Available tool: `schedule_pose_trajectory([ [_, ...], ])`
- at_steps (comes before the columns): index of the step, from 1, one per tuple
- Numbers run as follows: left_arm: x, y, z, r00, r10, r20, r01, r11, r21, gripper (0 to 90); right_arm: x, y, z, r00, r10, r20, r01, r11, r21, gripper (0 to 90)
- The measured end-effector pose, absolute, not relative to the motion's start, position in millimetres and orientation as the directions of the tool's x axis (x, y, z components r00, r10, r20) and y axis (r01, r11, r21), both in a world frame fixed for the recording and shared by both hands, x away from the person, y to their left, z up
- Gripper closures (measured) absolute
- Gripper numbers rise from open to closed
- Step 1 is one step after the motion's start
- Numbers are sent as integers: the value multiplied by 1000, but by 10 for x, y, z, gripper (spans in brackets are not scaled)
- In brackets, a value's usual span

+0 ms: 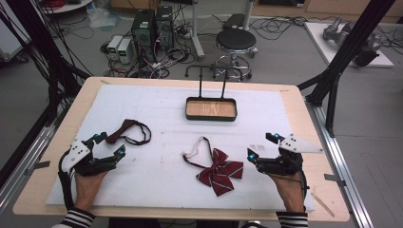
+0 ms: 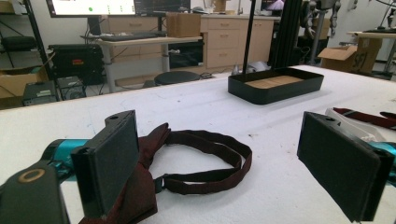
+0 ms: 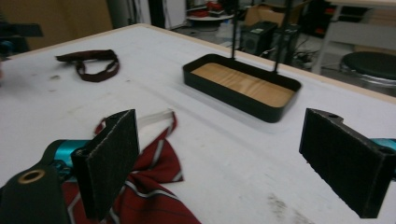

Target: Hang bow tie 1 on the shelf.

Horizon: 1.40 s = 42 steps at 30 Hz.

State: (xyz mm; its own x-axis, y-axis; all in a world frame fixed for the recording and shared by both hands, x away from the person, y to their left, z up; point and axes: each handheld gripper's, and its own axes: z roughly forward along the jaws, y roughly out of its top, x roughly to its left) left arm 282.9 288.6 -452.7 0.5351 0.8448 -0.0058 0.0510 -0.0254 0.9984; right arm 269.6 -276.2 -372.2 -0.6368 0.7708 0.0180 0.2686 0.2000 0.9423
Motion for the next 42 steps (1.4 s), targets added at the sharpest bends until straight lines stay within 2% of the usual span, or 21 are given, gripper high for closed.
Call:
schedule_pose_trajectory([
  [9, 2830, 2894, -4527, 535, 845, -14, 57, -19, 998, 132, 2811, -2417, -3586, -737, 676, 16, 309, 316, 897, 112],
  [17, 2830, 2894, -4526, 536, 844, -13, 56, -20, 998, 132, 2900, -2187, -3581, -788, 615, -4, 314, 408, 857, 112],
  [32, 2830, 2891, -4527, 537, 844, -12, 54, -20, 998, 132, 2993, -1957, -3700, -827, 562, -19, 344, 533, 773, 113],
  [42, 2831, 2893, -4527, 538, 843, -12, 55, -21, 998, 132, 3039, -1699, -3900, -857, 514, -15, 378, 650, 659, 113],
])
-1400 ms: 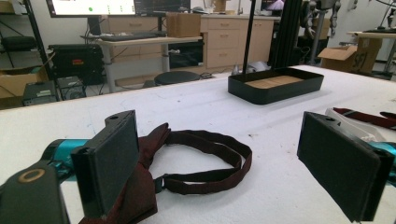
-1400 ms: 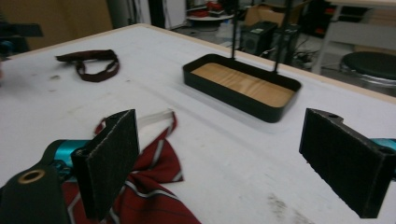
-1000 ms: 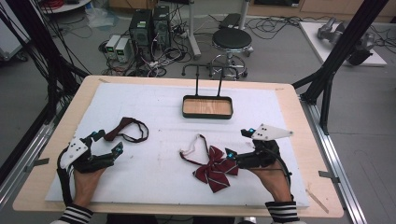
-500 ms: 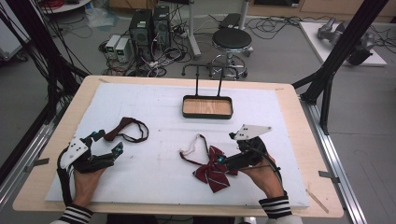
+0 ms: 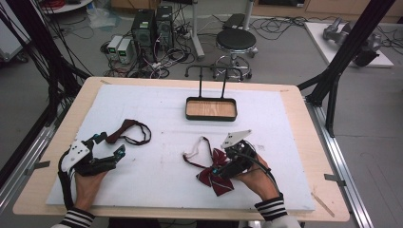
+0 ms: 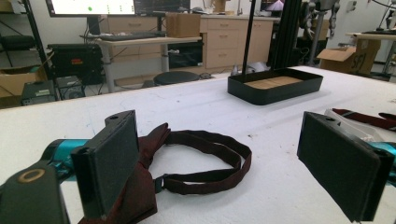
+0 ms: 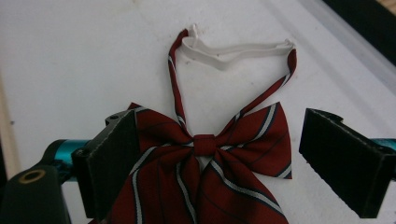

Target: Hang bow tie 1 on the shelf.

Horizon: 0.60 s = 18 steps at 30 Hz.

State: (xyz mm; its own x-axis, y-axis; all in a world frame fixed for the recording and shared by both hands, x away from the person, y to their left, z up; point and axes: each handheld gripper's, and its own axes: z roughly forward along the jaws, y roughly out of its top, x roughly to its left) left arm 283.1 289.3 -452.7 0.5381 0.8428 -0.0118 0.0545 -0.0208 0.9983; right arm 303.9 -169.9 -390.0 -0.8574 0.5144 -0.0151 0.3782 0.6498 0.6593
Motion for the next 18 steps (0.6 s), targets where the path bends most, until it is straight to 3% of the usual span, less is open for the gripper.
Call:
schedule_pose_trajectory([
  [14, 2829, 2891, -4527, 540, 842, -10, 53, -22, 998, 132, 3105, -1454, -4123, -879, 477, -7, 402, 749, 527, 170],
  [15, 2829, 2891, -4527, 539, 842, -10, 53, -22, 998, 132, 3122, -1451, -4134, -882, 471, -11, 398, 758, 516, 222],
  [18, 2830, 2891, -4527, 539, 842, -10, 52, -21, 998, 132, 3135, -1455, -4138, -883, 470, 13, 409, 754, 514, 243],
])
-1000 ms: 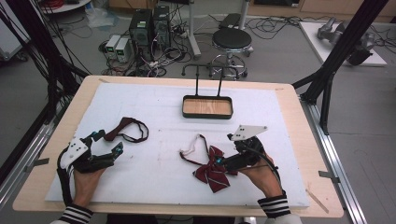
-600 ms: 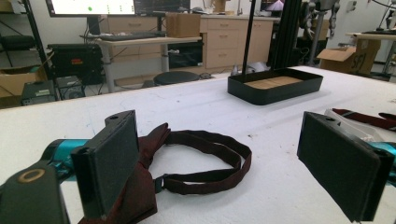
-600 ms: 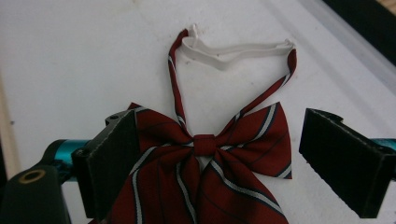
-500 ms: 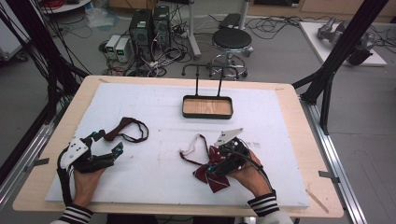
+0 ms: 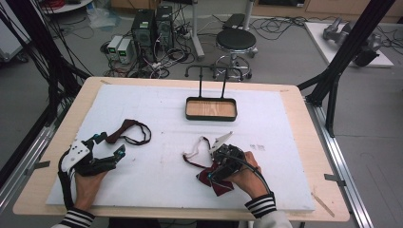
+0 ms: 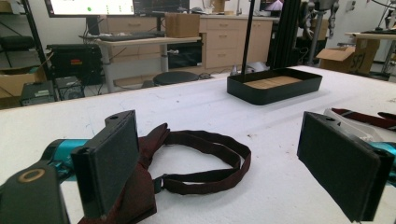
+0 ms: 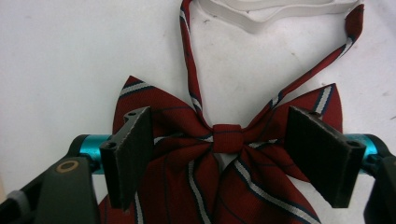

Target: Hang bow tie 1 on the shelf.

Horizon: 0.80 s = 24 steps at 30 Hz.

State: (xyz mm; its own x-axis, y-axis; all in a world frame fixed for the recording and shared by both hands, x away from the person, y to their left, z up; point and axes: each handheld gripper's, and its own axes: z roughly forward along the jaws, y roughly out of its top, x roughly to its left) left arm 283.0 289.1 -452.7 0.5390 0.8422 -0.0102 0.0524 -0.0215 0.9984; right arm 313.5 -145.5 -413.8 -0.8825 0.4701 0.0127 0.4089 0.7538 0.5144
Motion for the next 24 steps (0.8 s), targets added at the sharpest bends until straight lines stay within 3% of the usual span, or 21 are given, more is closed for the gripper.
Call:
schedule_pose_trajectory([
  [8, 2830, 2892, -4527, 540, 842, -11, 54, -21, 998, 132, 3148, -1462, -4153, -882, 470, 24, 419, 760, 497, 278],
  [24, 2831, 2894, -4527, 539, 842, -11, 54, -22, 998, 132, 3204, -1491, -4159, -869, 493, 53, 455, 750, 479, 437],
])
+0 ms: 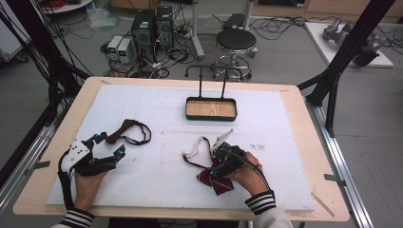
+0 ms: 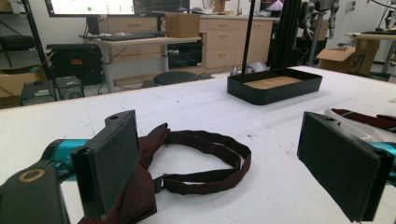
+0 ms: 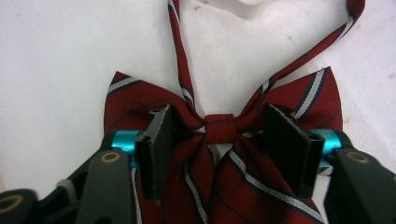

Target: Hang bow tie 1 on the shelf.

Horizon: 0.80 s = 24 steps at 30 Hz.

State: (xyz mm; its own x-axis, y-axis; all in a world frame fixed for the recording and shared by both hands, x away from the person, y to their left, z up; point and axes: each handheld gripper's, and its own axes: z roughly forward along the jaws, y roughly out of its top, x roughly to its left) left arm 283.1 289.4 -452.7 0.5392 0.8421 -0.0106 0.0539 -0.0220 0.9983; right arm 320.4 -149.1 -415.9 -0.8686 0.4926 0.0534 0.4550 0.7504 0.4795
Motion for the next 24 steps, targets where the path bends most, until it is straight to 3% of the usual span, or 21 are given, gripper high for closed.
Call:
schedule_pose_trajectory([
  [6, 2831, 2895, -4526, 540, 842, -11, 55, -22, 998, 132, 3216, -1491, -4166, -873, 487, 44, 447, 759, 473, 473],
  [15, 2831, 2896, -4526, 539, 842, -12, 55, -22, 998, 133, 3254, -1436, -4158, -875, 483, 35, 450, 784, 427, 640],
  [24, 2831, 2894, -4527, 540, 842, -13, 56, -21, 998, 132, 3234, -1424, -4151, -868, 496, 30, 460, 781, 423, 665],
])
